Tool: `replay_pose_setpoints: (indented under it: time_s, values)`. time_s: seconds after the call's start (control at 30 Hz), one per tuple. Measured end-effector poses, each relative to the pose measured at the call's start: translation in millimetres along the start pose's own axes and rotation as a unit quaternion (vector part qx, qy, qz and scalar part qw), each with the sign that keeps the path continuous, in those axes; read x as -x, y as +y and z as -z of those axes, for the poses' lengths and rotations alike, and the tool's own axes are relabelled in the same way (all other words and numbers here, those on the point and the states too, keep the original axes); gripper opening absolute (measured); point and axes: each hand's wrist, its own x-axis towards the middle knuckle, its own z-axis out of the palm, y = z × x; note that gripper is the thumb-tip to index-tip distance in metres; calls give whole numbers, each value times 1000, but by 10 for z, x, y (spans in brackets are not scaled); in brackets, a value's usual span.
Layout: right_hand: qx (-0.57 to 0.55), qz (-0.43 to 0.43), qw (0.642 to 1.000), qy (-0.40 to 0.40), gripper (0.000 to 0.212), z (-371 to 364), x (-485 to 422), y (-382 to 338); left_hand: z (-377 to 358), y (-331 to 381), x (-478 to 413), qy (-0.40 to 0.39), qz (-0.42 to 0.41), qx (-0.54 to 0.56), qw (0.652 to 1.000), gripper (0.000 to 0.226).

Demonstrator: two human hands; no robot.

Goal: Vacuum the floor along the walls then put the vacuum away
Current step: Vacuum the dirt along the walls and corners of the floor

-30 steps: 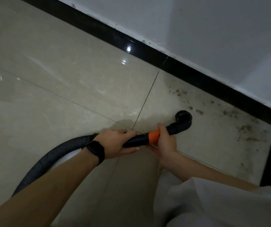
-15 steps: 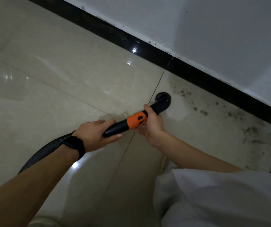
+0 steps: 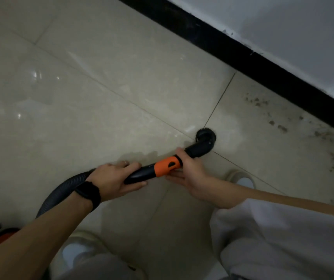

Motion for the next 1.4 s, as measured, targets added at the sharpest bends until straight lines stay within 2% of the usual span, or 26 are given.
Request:
replay_pose_setpoints:
  time_s: [0.1, 0.2, 0.3, 0.4, 0.5, 0.6, 0.7, 0.83, 1.07, 1.17, 1.4]
  values:
    - [10, 37, 999, -9, 28, -179, -75, -155, 72, -78, -32, 9, 52, 15, 998, 68]
    - [0, 54, 998, 16, 26, -133, -86, -240, 126, -11, -182, -14, 58, 14, 998, 61]
    - [-7, 45, 997, 57, 27, 148, -27, -172, 88, 177, -348, -52, 22, 4, 998, 62]
    - [-8, 26, 996, 87, 26, 449, 59, -41, -31, 387, -435, -75, -31, -7, 997, 54]
    - [-14, 23, 995, 100, 24, 497, 71, -54, -62, 475, -456, -74, -34, 3, 997, 51]
    - [-18, 36, 996, 82, 22, 258, 7, -203, 43, 349, -411, -52, 8, 18, 998, 54]
    - [2, 39, 999, 25, 23, -39, -58, -315, 155, 115, -297, -29, 56, 18, 998, 50]
    - [20, 41, 999, -1, 26, -123, -97, -304, 196, 16, -230, -28, 70, 2, 997, 60]
    - [-33, 50, 991, 117, 36, 376, -116, -404, 78, 456, -732, -53, 12, 12, 998, 53]
    - [-55, 65, 984, 154, 43, 551, -150, -512, 57, 612, -1006, -40, -18, -4, 999, 50]
    - [-96, 97, 977, 165, 50, 739, -368, -715, 212, 719, -1485, -31, -47, -48, 997, 50]
